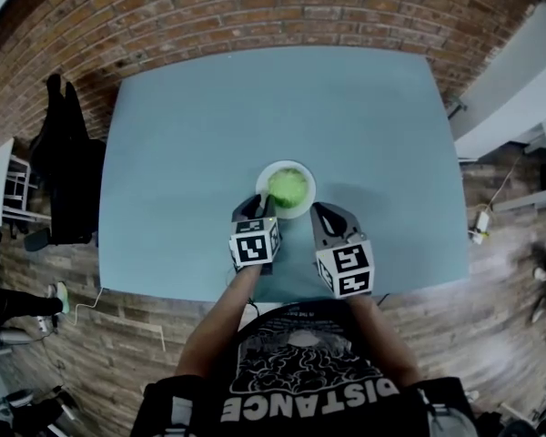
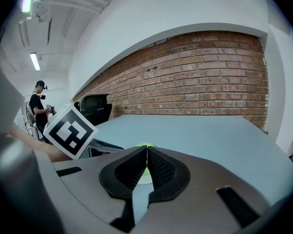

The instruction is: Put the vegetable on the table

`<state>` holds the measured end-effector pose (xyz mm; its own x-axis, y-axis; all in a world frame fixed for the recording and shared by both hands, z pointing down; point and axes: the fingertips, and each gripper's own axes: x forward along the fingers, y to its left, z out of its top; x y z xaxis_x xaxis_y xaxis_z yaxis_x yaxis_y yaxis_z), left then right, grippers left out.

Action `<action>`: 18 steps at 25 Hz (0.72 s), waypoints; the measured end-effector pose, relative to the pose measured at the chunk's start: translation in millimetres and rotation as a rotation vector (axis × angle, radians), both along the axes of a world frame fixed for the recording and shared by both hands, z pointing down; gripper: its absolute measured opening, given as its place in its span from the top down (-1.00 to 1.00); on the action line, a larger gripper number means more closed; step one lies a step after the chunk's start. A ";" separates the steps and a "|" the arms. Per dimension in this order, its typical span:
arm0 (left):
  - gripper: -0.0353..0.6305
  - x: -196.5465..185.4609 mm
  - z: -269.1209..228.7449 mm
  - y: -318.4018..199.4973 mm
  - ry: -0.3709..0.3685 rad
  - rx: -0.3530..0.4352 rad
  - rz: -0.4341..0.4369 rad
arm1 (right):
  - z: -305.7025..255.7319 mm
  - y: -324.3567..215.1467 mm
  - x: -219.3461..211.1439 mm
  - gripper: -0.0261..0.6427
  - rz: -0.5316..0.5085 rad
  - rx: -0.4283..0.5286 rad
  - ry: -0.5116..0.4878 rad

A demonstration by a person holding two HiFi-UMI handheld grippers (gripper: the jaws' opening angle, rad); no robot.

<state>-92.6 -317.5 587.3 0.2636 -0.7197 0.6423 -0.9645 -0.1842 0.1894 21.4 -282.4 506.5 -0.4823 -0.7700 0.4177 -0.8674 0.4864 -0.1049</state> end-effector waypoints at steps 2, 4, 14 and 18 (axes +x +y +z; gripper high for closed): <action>0.61 3.5 -9.8 2.6 0.003 0.047 0.031 | 0.1 3.1 -2.5 0.89 -0.004 0.004 0.000; 0.61 6.7 -18.6 6.1 0.004 0.082 0.057 | 0.8 6.7 -3.6 0.89 -0.005 0.009 0.004; 0.62 14.0 -52.3 29.2 0.070 0.165 0.096 | -12.0 20.4 -14.8 0.89 -0.012 0.053 0.003; 0.79 20.4 -70.7 41.8 0.077 0.222 0.098 | -15.7 26.5 -15.3 0.89 -0.007 0.068 0.007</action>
